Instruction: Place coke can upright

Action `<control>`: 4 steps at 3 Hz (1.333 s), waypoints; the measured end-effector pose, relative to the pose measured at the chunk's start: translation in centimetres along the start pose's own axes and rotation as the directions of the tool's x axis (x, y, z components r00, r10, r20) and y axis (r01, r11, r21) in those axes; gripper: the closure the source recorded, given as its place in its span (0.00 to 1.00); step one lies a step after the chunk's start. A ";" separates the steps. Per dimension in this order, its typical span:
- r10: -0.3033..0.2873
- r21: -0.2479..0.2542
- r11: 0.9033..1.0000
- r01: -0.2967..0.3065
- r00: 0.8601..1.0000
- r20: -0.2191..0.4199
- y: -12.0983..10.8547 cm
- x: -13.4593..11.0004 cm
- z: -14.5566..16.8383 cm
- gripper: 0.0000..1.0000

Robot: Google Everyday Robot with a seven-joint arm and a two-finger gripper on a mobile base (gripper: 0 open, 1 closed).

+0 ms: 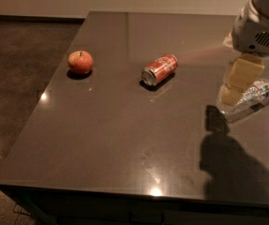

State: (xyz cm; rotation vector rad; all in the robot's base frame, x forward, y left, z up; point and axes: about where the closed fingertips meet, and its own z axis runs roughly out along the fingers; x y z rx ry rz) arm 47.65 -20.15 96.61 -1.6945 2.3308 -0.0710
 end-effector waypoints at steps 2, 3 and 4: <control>0.297 0.010 0.955 -0.296 0.953 -0.058 -5.7 -3.6 5.3 0.00; 0.447 0.036 0.895 -0.445 0.894 -0.044 -7.8 -5.8 6.2 0.00; 0.581 0.054 0.813 -0.579 0.812 -0.046 -9.4 -7.7 6.7 0.00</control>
Offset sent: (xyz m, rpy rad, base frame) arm 0.1101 0.0292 -0.0519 0.0415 0.1066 -0.5664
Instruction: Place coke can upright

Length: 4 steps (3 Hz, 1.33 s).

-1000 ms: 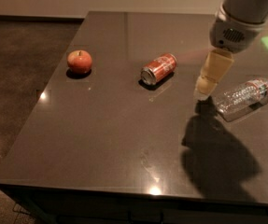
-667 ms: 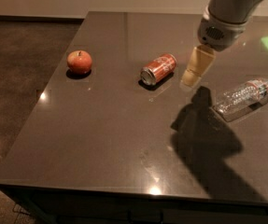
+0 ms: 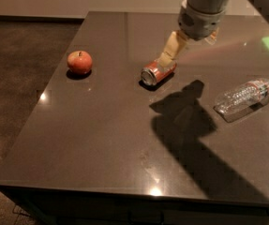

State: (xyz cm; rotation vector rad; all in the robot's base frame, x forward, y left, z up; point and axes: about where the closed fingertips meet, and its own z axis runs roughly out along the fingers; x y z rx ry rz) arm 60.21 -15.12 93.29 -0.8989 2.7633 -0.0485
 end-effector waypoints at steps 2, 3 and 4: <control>0.282 -0.008 0.959 -0.282 0.959 -0.009 0.0 -3.4 2.0 0.00; 0.422 0.029 0.906 -0.421 0.907 -0.010 -0.4 -4.5 2.9 0.00; 0.422 0.037 0.906 -0.422 0.906 -0.009 -0.2 -5.0 3.3 0.00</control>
Offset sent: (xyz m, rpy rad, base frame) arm 0.0381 0.0264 -0.0198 0.1048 0.0690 -0.4300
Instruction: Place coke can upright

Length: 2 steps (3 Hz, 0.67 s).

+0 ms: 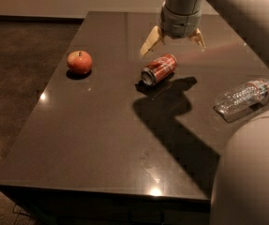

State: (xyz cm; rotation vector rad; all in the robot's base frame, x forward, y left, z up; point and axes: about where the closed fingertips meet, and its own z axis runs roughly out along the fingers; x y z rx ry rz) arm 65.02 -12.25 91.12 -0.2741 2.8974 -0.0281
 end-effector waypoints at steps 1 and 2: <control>0.054 0.002 0.999 -0.054 0.998 -0.021 1.4 -0.9 1.3 0.00; 0.180 0.008 0.984 -0.180 0.983 -0.042 2.7 -1.8 2.3 0.00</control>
Offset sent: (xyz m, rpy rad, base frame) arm 0.0195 0.0460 -0.0256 0.0526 0.0919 -0.3754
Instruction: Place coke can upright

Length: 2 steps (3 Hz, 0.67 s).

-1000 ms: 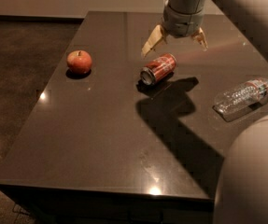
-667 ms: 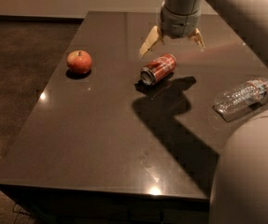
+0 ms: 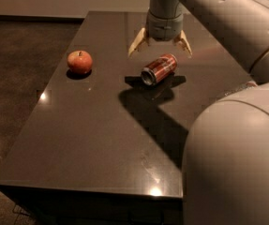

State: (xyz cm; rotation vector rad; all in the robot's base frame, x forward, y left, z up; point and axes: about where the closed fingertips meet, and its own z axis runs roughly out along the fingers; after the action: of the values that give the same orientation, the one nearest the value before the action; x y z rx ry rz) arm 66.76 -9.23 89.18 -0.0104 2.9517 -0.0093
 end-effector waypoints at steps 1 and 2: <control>0.155 0.015 0.988 -0.155 0.988 -0.009 0.8 -0.1 0.1 0.00; 0.311 0.034 0.950 -0.310 0.950 -0.040 1.1 0.0 0.5 0.00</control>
Offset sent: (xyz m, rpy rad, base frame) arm -0.0140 0.0102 -0.0053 0.0288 0.1302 -0.5402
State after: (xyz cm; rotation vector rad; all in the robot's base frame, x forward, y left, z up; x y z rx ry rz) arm 66.80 -8.14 88.68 0.4641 2.9616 -0.0062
